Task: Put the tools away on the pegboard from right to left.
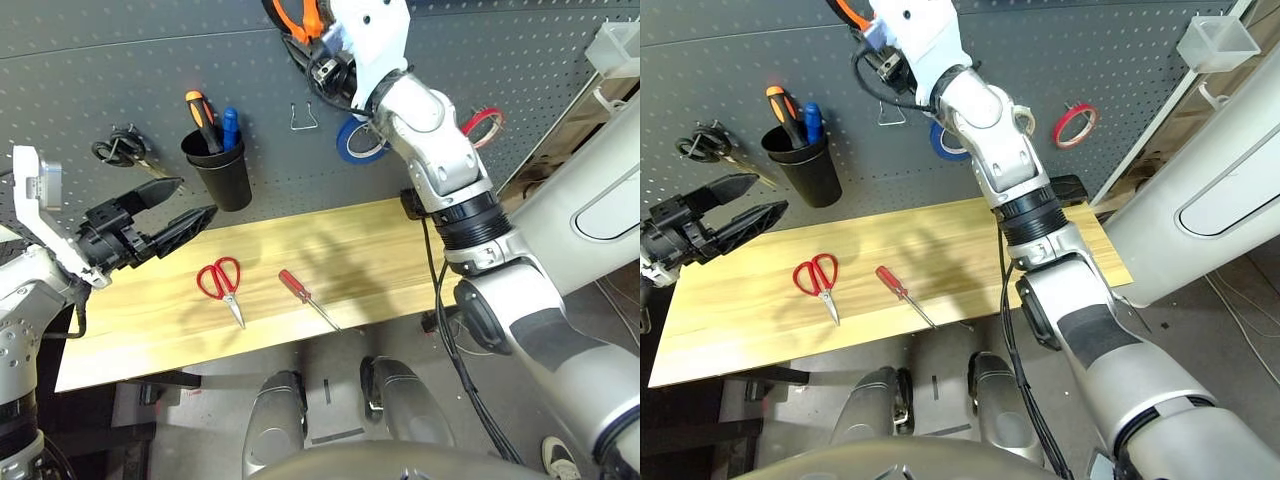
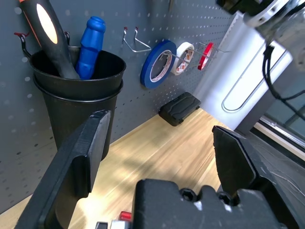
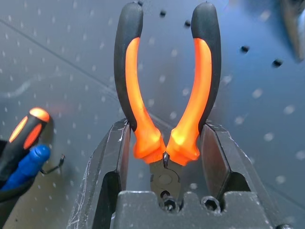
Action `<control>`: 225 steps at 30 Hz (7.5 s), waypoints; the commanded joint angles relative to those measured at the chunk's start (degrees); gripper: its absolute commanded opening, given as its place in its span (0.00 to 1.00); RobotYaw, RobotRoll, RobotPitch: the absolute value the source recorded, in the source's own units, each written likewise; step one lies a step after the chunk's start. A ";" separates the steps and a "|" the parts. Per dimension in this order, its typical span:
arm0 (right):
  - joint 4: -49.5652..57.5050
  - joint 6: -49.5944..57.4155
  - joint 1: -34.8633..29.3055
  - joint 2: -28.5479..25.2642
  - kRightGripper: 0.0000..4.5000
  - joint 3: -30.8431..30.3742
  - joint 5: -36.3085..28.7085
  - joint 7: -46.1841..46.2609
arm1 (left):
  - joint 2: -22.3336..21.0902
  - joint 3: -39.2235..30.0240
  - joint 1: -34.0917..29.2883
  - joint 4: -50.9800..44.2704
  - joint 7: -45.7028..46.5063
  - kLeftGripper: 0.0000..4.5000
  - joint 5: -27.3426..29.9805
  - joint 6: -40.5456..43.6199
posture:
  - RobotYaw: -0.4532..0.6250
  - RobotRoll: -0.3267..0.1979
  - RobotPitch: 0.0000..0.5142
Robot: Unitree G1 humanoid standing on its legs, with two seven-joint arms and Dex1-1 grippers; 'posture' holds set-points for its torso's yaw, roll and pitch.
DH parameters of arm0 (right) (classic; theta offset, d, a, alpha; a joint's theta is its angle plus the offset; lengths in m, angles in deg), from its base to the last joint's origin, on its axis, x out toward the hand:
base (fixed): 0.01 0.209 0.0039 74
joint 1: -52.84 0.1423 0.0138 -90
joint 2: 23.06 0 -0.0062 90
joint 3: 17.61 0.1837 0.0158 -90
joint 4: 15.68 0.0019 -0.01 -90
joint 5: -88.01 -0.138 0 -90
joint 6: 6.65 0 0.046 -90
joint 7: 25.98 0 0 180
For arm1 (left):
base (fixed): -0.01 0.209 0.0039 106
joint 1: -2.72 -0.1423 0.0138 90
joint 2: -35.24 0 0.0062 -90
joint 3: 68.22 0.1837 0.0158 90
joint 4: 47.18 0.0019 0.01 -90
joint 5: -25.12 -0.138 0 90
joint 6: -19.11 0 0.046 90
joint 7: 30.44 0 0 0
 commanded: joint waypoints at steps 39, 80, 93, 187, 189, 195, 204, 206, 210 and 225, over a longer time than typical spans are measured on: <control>-31.44 -21.01 3.32 5.13 0.51 3.67 1.98 3.71 | 1.24 2.44 0.57 -0.83 -0.48 1.00 -0.28 -1.09 | 0.49 0.62 0.16; 42.41 20.80 -46.21 -35.18 0.99 0.45 -20.54 -38.47 | 14.45 32.00 5.77 1.41 28.10 1.00 -23.05 10.67 | 0.36 0.62 0.34; 34.96 7.33 -51.96 -36.46 0.99 -1.79 -12.99 -40.72 | 29.38 34.64 10.75 11.07 39.59 1.00 -27.86 30.65 | 0.34 0.62 0.40; 32.33 23.00 -42.66 -40.60 1.00 16.86 -42.94 -55.51 | 14.77 -12.53 24.58 -8.38 25.34 0.18 18.66 36.89 | 0.44 0.62 0.18; 32.09 22.73 -42.61 -40.52 1.00 16.88 -42.79 -55.54 | 14.99 -14.01 25.45 -6.85 28.31 0.18 21.14 34.87 | 0.44 0.62 0.18; 31.42 22.26 -42.27 -40.40 1.00 16.95 -42.54 -55.66 | 15.39 -14.84 28.22 -2.65 36.09 0.18 23.78 26.17 | 0.43 0.62 0.19; 30.85 21.56 -41.66 -40.25 1.00 17.46 -42.57 -55.51 | 19.01 -9.59 33.20 3.31 42.51 0.18 16.27 9.45 | 0.42 0.62 0.19; 30.92 21.57 -41.66 -40.27 1.00 17.51 -42.57 -55.42 | 19.51 -8.33 33.96 4.69 42.82 0.18 14.96 7.03 | 0.42 0.62 0.19; 31.33 21.61 -41.82 -40.21 1.00 17.57 -42.54 -55.03 | 20.71 -6.42 35.97 8.03 43.11 0.18 12.41 2.12 | 0.41 0.62 0.19; 31.58 21.49 -41.61 -40.28 1.00 17.44 -42.21 -54.29 | 23.55 -1.76 42.25 17.82 41.87 0.18 7.80 -7.94 | 0.40 0.62 0.19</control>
